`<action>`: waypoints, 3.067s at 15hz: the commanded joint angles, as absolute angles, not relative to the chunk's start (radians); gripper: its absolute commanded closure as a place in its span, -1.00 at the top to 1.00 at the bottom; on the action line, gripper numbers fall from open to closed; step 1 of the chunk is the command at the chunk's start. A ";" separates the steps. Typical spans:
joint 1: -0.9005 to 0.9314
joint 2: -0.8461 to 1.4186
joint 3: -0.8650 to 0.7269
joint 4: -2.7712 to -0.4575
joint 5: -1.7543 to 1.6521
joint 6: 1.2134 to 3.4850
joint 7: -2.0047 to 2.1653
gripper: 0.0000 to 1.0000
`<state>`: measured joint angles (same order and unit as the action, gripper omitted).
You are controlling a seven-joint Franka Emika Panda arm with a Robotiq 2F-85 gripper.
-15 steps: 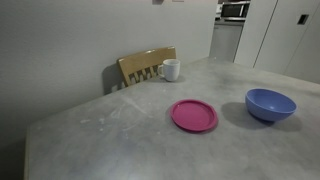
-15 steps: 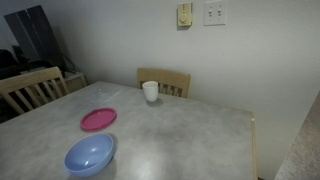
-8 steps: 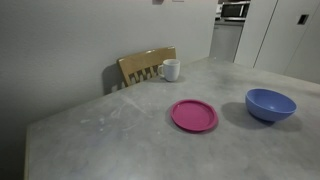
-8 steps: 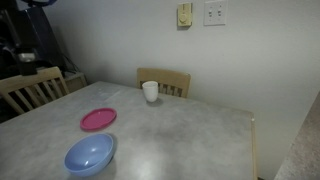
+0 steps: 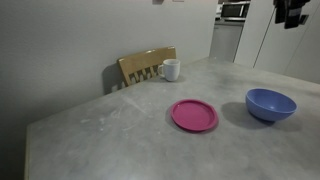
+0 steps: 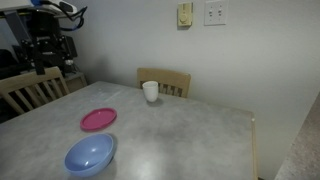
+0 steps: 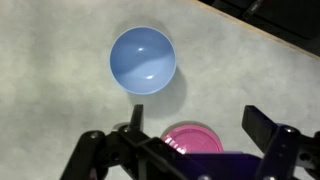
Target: Place the pink lid on the blue bowl
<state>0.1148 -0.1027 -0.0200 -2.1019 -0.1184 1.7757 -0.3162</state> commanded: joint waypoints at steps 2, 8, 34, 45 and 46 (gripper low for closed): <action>0.104 0.088 0.031 -1.954 -0.024 1.778 -0.339 1.00; 0.101 0.160 0.069 -1.933 0.050 1.815 -0.255 1.00; 0.220 0.714 0.058 -1.582 0.230 2.014 0.490 1.00; 0.238 0.758 0.040 -1.531 0.177 2.015 0.441 1.00; 0.251 0.770 0.023 -1.518 0.149 2.000 0.482 1.00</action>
<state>0.2129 0.7327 0.0714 -1.5715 0.2106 2.0630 0.3820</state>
